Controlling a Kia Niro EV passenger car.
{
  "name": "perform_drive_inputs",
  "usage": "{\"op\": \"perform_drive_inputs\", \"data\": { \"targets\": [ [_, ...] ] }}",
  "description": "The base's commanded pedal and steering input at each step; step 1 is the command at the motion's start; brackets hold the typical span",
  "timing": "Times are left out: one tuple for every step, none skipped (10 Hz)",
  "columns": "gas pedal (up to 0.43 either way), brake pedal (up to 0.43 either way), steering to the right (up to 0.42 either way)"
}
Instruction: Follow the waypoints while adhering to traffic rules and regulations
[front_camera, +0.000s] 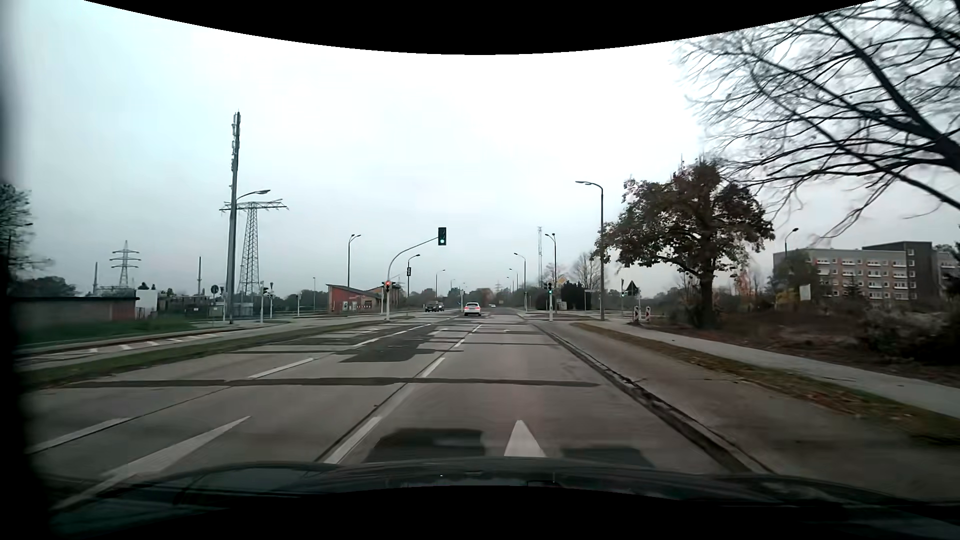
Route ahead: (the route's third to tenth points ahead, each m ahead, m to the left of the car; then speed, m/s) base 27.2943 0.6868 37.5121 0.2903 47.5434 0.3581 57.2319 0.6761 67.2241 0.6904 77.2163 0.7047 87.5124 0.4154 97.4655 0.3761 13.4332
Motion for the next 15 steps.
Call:
{"op": "perform_drive_inputs", "data": {
  "targets": [
    [0.169,0.0,0.0],
    [0.169,0.0,0.0],
    [0.169,0.0,-0.002],
    [0.169,0.0,-0.002],
    [0.169,0.0,-0.004],
    [0.169,0.0,-0.003],
    [0.169,0.0,-0.003],
    [0.169,0.0,-0.003],
    [0.169,0.0,-0.003],
    [0.169,0.0,-0.002],
    [0.169,0.0,-0.002],
    [0.169,0.0,-0.001],
    [0.169,0.0,-0.001],
    [0.169,0.0,-0.001],
    [0.169,0.0,-0.001]
  ]
}}
